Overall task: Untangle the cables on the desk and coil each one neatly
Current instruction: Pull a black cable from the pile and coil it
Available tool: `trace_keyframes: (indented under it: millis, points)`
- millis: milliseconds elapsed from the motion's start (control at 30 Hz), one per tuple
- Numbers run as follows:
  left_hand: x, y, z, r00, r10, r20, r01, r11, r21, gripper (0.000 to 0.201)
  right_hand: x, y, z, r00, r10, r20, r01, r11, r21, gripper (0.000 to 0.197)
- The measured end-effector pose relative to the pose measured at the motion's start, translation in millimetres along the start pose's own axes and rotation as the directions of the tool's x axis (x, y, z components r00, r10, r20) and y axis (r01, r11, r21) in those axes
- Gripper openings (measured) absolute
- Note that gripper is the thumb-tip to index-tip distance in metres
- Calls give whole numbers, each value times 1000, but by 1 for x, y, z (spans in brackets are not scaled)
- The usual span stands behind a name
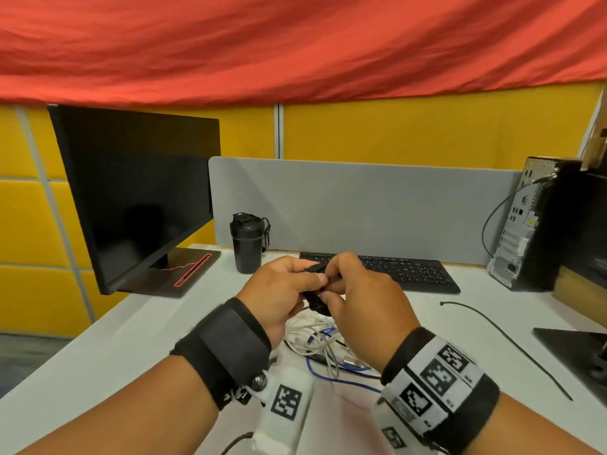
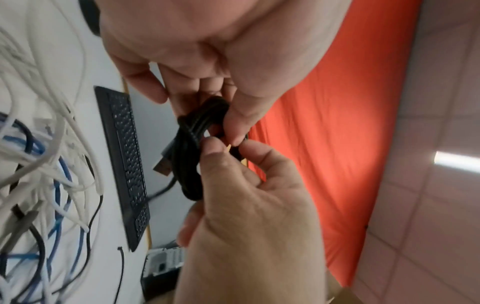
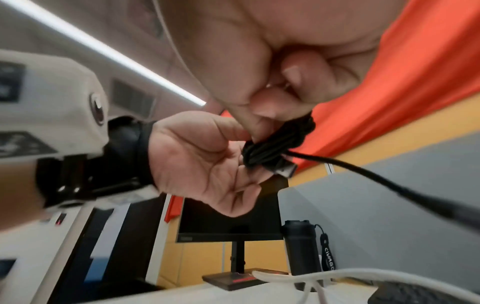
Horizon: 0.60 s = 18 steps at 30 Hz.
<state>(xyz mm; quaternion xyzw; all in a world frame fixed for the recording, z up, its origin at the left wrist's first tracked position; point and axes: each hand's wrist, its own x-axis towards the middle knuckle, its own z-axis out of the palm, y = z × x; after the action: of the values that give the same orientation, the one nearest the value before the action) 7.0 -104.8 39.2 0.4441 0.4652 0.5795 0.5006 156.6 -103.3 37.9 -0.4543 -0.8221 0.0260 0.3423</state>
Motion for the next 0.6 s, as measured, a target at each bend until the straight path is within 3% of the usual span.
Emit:
trace_keyframes:
  millis: [100,167,200,267,300,333,367,400,467,533,600]
  points:
    - [-1,-2,-6,998,-61,35,63,995,-74,18,5,-1,-1,997,68,24,-71,985,155,27]
    - [-3,-1,-9,996,-47,69,55,993,-106,13,10,-5,-5,981,180,71,-193,883,428,28]
    - [-4,0,-10,997,-22,77,28,996,-84,11,13,-5,-8,958,258,125,-280,745,606,29]
    - [-4,4,-14,995,45,85,-46,999,15,14,19,-3,-19,891,342,299,-423,382,822,25]
    - [-5,6,-15,993,71,95,-78,994,74,16,22,-1,-27,871,326,369,-456,251,854,21]
    - [-6,9,-17,990,83,111,-98,985,138,19,25,2,-34,869,288,402,-464,194,864,17]
    - [-7,11,-19,987,86,138,-116,966,230,22,27,4,-40,885,246,394,-448,227,865,15]
    - [-8,13,-20,981,96,172,-153,920,360,28,29,4,-43,907,211,364,-417,326,849,14]
    - [-9,17,-20,950,136,281,-287,737,611,40,29,-1,-43,941,159,300,-338,523,782,15]
    - [-9,21,-15,899,205,386,-432,555,711,33,31,-8,-40,954,148,263,-298,587,753,15]
    - [-7,23,-10,861,295,414,-505,412,758,18,36,-9,-38,951,203,231,-308,589,747,14]
